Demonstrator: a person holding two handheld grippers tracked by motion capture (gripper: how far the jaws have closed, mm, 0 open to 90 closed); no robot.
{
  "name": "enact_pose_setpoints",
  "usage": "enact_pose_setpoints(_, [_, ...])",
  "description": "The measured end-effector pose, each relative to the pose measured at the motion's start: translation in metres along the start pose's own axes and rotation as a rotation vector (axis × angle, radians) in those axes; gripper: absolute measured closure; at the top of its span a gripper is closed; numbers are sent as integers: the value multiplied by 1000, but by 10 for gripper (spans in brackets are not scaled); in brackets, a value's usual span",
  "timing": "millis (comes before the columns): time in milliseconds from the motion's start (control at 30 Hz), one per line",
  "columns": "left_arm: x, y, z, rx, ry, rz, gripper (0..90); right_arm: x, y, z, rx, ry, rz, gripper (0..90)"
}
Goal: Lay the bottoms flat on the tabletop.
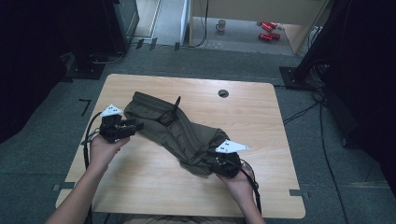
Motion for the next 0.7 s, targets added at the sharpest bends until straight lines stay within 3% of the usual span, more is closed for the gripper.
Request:
enact_pose_setpoints(167, [-15,-12,-11,22,-39,-15,522,11,-12,-3,13,18,19,597])
enact_pose_setpoints(467, [-29,-24,-23,15,-31,-38,495,22,-26,-7,28,35,36,546])
enact_pose_setpoints(700, [-43,-37,-31,41,-58,-51,496,24,-38,-7,29,25,32,541])
Point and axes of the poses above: each handheld gripper's, and its own axes: y roughly backward along the jaws, z roughly out of its top, x roughly to its left, the point moved 6 cm from there along -y, roughly forward along the jaws, and after that the axes turned 9 degrees about z, right-handed, at the moved point
